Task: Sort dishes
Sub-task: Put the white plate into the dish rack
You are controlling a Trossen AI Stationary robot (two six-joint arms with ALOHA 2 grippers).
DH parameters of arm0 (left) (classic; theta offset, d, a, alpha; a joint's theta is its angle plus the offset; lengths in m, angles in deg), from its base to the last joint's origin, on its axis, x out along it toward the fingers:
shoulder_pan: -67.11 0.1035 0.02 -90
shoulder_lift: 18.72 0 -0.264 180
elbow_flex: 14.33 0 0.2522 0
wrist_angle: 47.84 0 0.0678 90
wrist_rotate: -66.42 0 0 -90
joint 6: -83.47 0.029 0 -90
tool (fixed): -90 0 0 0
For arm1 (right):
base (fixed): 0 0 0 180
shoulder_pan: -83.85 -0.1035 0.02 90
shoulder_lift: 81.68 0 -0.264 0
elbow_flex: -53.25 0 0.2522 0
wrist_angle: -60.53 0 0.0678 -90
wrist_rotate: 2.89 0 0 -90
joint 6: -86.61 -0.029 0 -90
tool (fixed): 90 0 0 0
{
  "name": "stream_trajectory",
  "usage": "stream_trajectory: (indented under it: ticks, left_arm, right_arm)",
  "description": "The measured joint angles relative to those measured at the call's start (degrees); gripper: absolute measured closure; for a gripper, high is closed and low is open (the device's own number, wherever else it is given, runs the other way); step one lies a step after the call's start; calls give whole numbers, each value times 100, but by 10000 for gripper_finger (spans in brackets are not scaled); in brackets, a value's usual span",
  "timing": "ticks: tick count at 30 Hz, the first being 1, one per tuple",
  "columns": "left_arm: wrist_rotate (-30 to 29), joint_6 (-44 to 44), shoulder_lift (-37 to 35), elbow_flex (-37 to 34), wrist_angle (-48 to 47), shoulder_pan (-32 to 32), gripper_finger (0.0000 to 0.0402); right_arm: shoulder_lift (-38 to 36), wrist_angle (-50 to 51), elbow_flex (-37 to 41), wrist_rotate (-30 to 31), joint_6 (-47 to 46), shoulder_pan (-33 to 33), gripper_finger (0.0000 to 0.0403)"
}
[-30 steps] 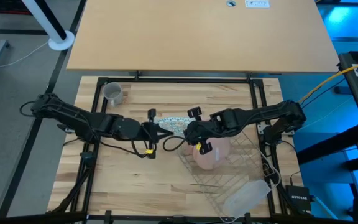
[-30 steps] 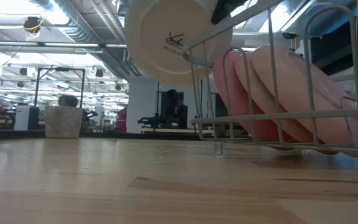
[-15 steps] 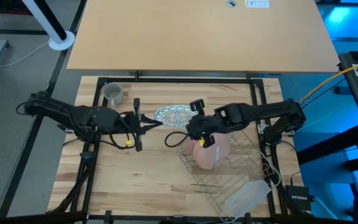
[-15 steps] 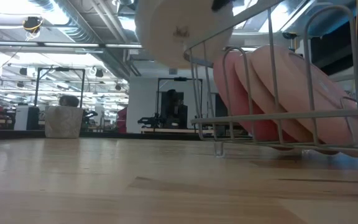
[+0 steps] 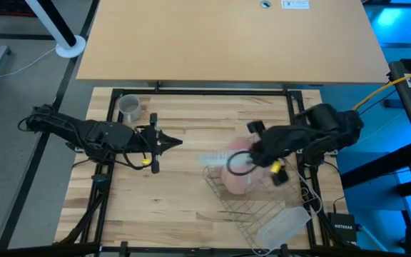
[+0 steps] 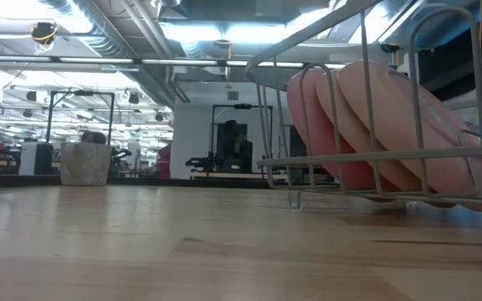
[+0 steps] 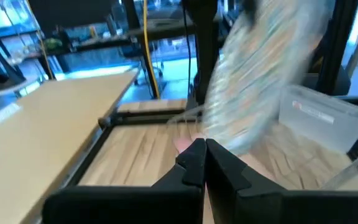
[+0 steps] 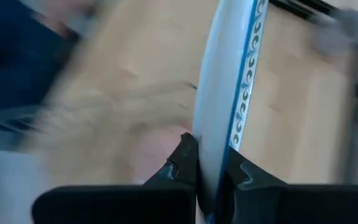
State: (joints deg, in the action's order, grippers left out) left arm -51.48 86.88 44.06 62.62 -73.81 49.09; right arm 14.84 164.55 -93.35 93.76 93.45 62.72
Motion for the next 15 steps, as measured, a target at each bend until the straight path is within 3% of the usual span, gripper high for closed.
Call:
stream_trajectory:
  ticks: [4, 7, 11, 15]
  left_arm:
    - [0, -345, 86, -5, -95, -8, 401]
    - [2, -544, 218, -5, -83, -14, 401]
    - [4, -852, 470, -5, -63, -15, 401]
    - [4, -1093, 821, -5, -4, -17, 401]
  right_arm:
    - [-169, -37, -218, -1499, -514, -328, 386]
    - [-332, -17, -133, -2149, -1091, -588, 386]
    - [-451, -8, 91, -2524, -1455, -938, 386]
    - [-503, -31, 510, -2497, -1446, -1249, 386]
